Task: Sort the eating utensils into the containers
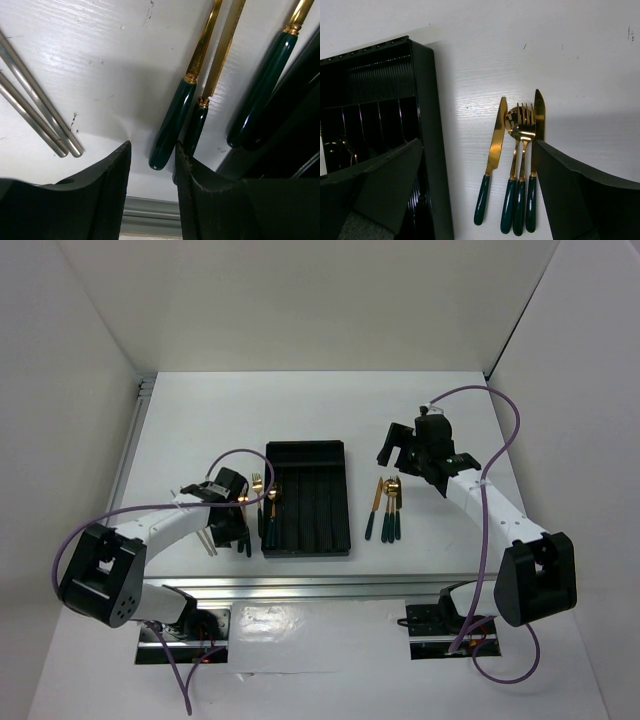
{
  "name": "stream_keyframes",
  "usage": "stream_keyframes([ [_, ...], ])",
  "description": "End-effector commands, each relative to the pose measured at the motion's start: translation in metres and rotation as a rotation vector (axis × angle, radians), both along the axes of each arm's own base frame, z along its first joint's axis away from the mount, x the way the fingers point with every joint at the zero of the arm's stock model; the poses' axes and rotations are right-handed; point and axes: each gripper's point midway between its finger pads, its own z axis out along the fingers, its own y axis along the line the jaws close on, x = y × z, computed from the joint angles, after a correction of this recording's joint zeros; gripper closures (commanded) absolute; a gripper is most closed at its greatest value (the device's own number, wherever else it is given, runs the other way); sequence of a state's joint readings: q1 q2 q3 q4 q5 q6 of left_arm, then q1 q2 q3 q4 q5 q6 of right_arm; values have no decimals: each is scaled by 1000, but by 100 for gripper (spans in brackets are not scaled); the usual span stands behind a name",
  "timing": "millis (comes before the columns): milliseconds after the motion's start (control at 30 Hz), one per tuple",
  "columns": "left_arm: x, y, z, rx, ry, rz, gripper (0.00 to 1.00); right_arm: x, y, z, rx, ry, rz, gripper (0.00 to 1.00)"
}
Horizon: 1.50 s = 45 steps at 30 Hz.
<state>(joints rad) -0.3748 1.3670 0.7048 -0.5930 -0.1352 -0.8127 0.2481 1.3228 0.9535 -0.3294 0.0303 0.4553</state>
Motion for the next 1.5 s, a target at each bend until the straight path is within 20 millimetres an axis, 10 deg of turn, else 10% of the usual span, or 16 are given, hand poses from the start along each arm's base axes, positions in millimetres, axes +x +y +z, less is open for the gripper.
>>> stream_keyframes([
  [0, -1, 0, -6, -3, 8, -7, 53, 4, -4, 8, -7, -35, -11, 0],
  [267, -11, 7, -29, 87, 87, -7, 59, 4, -4, 8, -7, -35, -11, 0],
  [500, -13, 5, -35, 98, 115, -9, 100, 6, -4, 12, -5, -44, -11, 0],
  [633, -13, 5, -35, 98, 115, -9, 100, 4, -4, 10, -1, -34, -17, 0],
  [1100, 22, 10, 87, 81, -174, 37, 100, 4, -2, 19, 12, -61, -10, 0],
  [1467, 40, 2, 137, 33, -309, -33, 100, 0, -2, 22, 31, -74, -21, 0],
])
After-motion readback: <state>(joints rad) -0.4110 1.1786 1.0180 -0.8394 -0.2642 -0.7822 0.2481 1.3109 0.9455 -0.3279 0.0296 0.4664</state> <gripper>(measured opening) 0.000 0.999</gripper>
